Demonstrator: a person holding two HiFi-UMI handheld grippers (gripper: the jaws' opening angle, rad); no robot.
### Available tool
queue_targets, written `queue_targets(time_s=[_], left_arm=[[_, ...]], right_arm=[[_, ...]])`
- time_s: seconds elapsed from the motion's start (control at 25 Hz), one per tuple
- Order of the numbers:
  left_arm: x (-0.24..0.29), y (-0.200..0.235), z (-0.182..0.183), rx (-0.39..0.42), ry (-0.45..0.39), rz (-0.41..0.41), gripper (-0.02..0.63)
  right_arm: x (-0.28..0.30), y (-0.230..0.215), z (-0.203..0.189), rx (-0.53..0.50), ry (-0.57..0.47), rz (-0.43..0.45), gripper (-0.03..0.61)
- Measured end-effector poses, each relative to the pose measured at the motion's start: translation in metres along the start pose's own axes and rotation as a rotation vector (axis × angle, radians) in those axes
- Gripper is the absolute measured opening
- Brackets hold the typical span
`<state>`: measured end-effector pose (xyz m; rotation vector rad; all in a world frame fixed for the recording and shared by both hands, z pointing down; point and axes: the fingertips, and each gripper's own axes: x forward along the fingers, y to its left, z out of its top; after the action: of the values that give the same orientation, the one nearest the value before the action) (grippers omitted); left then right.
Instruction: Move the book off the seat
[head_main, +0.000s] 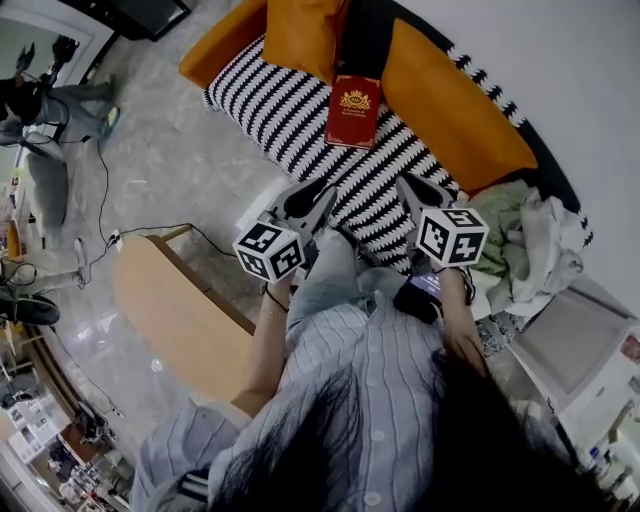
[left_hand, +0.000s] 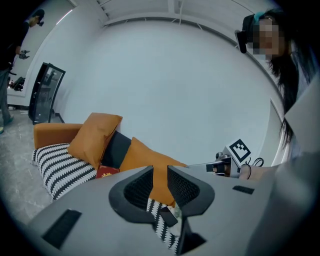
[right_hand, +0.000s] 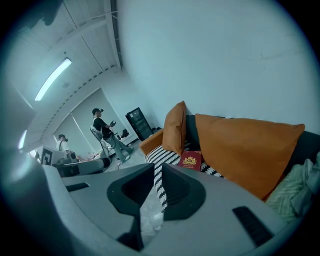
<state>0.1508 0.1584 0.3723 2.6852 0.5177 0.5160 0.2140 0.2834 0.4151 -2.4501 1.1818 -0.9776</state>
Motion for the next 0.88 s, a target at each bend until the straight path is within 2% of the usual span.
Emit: queue_targets(time_s=[0.44, 0.68, 0.88], left_arm=[[0.04, 0.062, -0.008, -0.018, 0.097, -0.04, 0.089], [0.069, 0.103, -0.017, -0.026, 0.155, -0.06, 0.089], [0.1, 0.143, -0.017, -0.02, 0.171, -0.076, 0.089]], right_arm=[[0.059, -0.035, 0.007, 0.044, 0.048, -0.06, 0.058], [0.103, -0.05, 0.0, 0.083, 0.09, -0.063, 0.057], [0.144, -0.065, -0.006, 0.117, 0.123, -0.068, 0.057]])
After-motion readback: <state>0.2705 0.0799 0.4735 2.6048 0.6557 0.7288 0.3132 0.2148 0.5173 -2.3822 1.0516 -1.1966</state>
